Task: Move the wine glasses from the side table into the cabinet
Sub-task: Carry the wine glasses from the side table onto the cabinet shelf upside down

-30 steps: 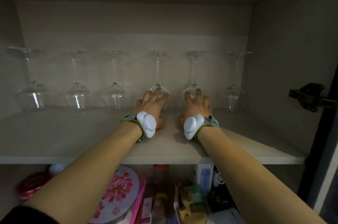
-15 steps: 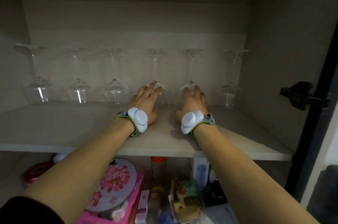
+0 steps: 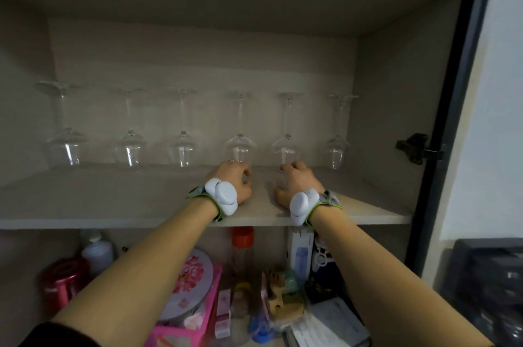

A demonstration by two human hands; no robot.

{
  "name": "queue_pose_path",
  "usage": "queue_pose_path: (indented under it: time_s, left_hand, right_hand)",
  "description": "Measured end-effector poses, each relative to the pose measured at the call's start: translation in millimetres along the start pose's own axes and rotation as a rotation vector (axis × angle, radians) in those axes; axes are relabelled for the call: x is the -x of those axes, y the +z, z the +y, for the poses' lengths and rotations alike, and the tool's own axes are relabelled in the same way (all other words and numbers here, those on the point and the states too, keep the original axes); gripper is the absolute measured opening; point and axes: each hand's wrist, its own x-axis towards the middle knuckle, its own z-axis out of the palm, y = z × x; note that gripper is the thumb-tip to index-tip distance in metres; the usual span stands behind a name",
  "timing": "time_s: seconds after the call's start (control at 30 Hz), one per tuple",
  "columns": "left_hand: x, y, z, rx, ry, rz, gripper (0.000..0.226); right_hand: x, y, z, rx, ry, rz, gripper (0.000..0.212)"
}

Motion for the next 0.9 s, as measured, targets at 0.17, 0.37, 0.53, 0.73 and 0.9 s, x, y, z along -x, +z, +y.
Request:
queue_pose_path:
  time_s: [0.17, 0.37, 0.53, 0.73, 0.9]
  left_hand:
    - [20.1, -10.5, 3.5, 0.046, 0.047, -0.087, 0.036]
    - [6.1, -9.9, 25.5, 0.074, 0.124, -0.077, 0.042]
    - [-16.8, -1.1, 37.3, 0.094, 0.116, -0.087, 0.046]
    - [-61.4, 18.4, 42.7, 0.16, 0.042, -0.121, 0.062]
    - [-78.8, 38.3, 42.6, 0.066, -0.001, -0.221, 0.072]
  right_hand:
    - [19.8, -5.3, -9.0, -0.026, 0.108, -0.032, 0.055]
    - [8.5, -11.9, -7.4, -0.001, 0.088, -0.063, 0.067]
    - [-15.4, -18.5, 12.6, 0.017, 0.015, 0.008, 0.074]
    - [-54.7, -14.6, 54.6, 0.028, -0.009, -0.03, 0.088]
    - [-73.2, -3.4, 68.8, 0.021, -0.071, -0.089, 0.094]
